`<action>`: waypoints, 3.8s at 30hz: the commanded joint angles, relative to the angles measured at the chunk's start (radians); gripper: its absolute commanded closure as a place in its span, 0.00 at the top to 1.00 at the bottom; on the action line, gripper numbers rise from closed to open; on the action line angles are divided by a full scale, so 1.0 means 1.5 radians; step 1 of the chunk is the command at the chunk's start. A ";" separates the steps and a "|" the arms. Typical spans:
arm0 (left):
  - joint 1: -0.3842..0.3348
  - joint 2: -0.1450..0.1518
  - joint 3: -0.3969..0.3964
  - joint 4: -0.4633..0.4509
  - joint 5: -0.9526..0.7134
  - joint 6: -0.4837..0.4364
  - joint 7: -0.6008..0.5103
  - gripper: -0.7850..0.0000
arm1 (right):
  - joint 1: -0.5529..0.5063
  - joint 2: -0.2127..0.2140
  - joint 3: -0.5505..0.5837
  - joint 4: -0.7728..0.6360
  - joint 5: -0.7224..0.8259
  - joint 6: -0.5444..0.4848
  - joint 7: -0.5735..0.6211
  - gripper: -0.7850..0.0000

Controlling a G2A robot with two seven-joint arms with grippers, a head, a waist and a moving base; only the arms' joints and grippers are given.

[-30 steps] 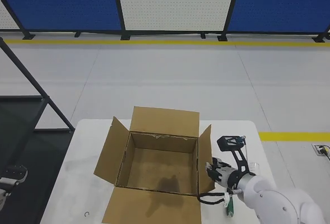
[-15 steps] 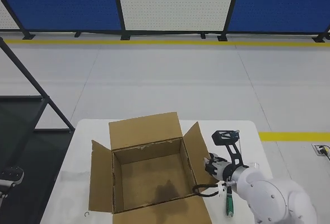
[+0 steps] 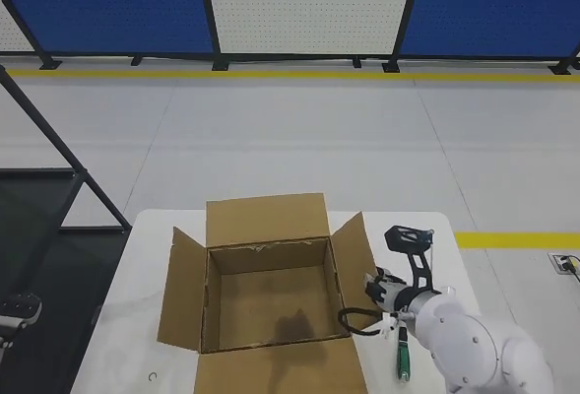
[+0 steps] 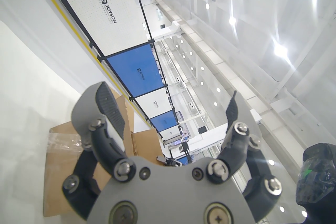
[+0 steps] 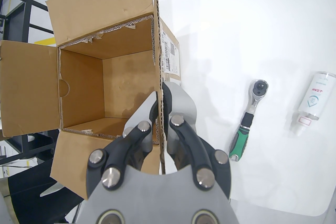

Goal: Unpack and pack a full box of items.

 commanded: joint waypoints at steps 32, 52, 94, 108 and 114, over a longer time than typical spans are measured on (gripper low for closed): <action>-0.027 0.002 0.048 -0.027 0.031 0.017 -0.023 1.00 | -0.189 0.018 0.237 -0.169 -0.023 -0.001 0.020 1.00; -0.053 0.003 0.097 -0.037 0.083 0.036 0.016 1.00 | -0.217 0.034 0.229 -0.047 -0.038 -0.150 0.151 1.00; -0.150 0.015 0.157 -0.002 0.149 0.108 0.052 1.00 | 0.027 0.029 0.043 0.385 -0.077 -0.202 0.079 0.43; -0.153 0.018 0.160 0.001 0.151 0.110 0.058 1.00 | 0.042 0.032 0.035 0.427 -0.065 -0.200 0.074 0.25; -0.149 0.018 0.155 0.000 0.147 0.108 0.060 1.00 | 0.044 0.033 0.035 0.439 -0.060 -0.200 0.073 0.04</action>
